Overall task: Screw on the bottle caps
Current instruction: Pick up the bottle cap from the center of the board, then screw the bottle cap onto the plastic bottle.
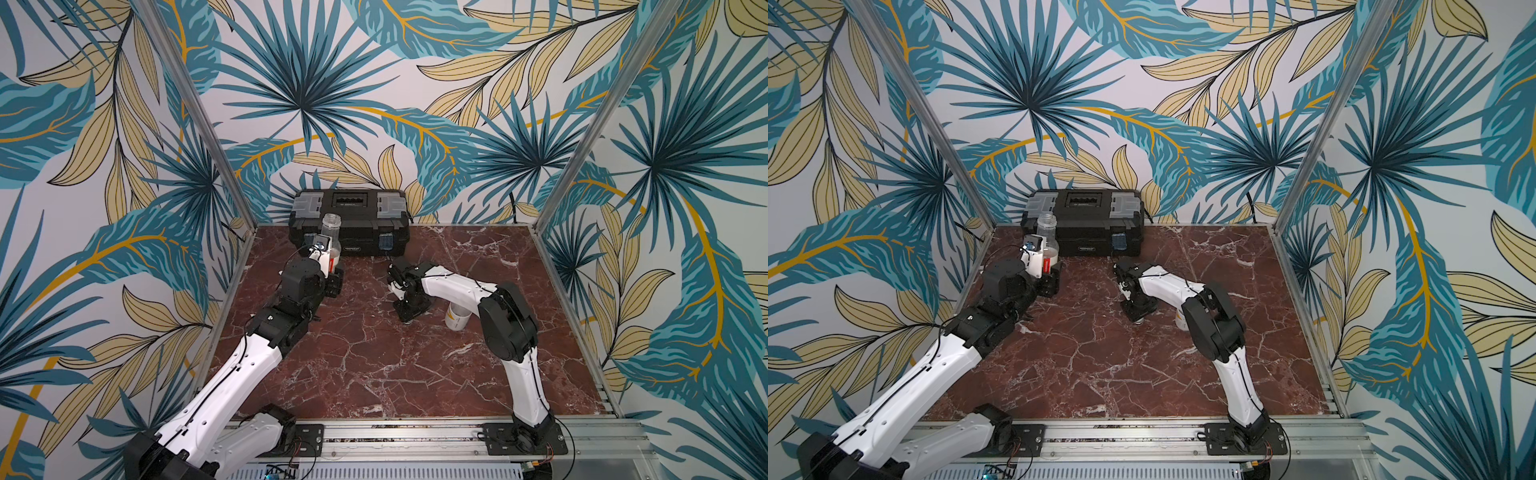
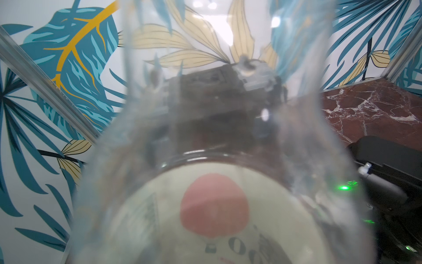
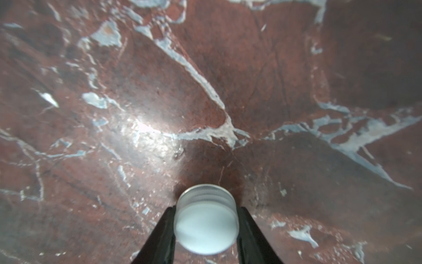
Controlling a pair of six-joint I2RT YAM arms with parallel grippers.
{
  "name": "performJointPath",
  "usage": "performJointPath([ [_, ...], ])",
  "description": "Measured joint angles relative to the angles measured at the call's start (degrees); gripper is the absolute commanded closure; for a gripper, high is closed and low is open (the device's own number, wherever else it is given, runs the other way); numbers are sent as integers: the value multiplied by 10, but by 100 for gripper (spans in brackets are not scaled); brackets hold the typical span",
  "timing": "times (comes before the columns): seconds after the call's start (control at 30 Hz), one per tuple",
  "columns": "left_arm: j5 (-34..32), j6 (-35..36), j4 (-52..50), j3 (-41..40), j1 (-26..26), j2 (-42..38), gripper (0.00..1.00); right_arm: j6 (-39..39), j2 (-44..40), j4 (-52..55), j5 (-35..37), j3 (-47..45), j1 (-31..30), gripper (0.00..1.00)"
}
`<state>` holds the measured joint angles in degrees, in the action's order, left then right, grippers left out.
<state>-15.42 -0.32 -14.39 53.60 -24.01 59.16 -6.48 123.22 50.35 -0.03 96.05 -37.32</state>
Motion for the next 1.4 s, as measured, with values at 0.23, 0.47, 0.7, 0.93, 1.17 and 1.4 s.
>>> performJointPath([
  [0.23, 69, 17, -1, 0, 0, 7, 34, 7, -89, 30, -24, 14, 27, 62],
  [0.47, 189, 59, -12, 0, -7, 15, 35, 22, -193, 55, -94, 71, 81, 62],
  [0.7, 281, 120, -56, 1, -47, 31, 38, 37, -261, 56, -206, 91, 116, 61],
  [0.93, 347, 155, -79, 3, -66, 51, 38, 82, -323, 56, -301, 92, 144, 61],
  [1.17, 380, 169, -86, 11, -75, 57, 39, 142, -361, 62, -389, 87, 143, 61],
  [1.4, 400, 170, -86, 12, -80, 57, 38, 165, -352, 67, -436, 87, 138, 61],
])
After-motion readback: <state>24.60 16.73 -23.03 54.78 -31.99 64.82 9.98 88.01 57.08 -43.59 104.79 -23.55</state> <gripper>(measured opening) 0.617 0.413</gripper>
